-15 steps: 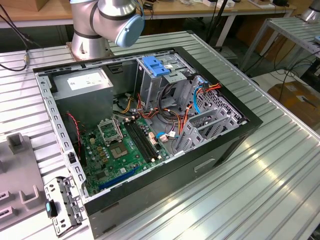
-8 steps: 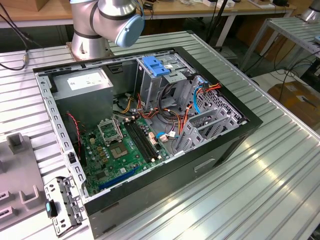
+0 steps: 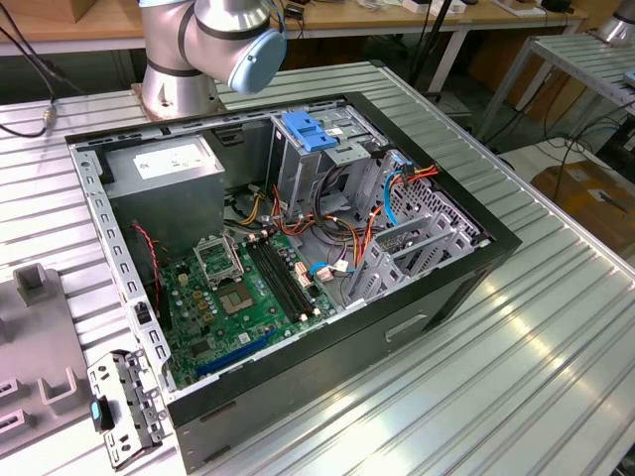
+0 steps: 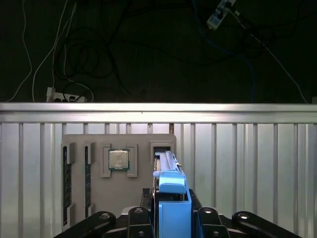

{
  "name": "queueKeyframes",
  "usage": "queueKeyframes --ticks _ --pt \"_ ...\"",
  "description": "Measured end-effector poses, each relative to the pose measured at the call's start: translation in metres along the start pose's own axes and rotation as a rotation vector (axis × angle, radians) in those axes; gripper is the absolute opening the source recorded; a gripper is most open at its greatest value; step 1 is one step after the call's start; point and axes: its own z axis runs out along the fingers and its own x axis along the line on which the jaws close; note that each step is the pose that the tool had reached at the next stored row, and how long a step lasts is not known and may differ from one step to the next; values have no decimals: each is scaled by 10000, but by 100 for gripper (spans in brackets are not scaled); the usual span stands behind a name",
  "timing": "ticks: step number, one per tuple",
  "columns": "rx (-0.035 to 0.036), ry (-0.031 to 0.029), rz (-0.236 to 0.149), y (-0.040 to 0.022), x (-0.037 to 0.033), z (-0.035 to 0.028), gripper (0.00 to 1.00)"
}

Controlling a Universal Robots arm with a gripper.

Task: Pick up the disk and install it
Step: 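Pick up the disk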

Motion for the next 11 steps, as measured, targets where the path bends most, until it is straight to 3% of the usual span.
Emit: queueKeyframes --ticks 11 --pt "1 0 0 2 0 -90 37"
